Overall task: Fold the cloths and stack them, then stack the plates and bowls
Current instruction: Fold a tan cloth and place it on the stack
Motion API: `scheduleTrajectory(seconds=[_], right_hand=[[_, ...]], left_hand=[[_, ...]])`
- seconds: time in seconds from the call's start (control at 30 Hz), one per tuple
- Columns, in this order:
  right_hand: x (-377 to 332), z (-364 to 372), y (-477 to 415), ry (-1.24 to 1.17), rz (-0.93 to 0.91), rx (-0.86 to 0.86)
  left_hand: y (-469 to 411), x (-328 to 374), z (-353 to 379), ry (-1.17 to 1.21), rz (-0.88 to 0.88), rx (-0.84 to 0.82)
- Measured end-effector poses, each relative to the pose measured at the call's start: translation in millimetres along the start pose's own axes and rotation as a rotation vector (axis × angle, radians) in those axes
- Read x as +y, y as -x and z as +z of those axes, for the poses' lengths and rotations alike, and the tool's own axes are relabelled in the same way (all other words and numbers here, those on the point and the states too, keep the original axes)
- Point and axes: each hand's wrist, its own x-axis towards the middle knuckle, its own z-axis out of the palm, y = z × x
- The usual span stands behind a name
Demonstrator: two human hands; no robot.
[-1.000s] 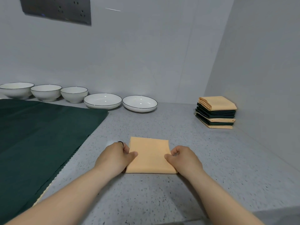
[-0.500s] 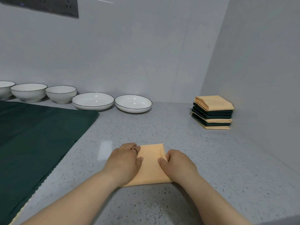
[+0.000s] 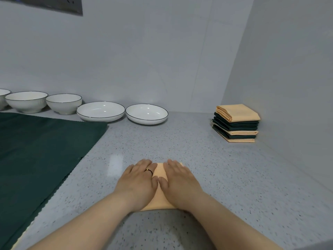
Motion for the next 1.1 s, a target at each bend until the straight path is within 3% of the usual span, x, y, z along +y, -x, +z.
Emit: scheduleTrajectory(seconds=[0.17,0.33,0.47,0.8,1.1], right_hand=[[16,-3,14,-0.018,0.121,-0.039],[16,-3,18,-0.012,0.091,-0.024],[17,-2,21,-0.007,0.053,-0.004],[18,-1,22,-0.025,-0.018,0.022],[23,1,22,-0.177,-0.061,0.109]], left_hand=[[-1,3,-3,-0.038,-0.009,-0.076],[3,5,-10,-0.145,0.021,-0.076],[-13,3,-30,-0.062,-0.008,-0.077],[-47,11,-60,-0.128,-0.085,-0.456],[-43,2,-55,0.128,-0.049,-0.418]])
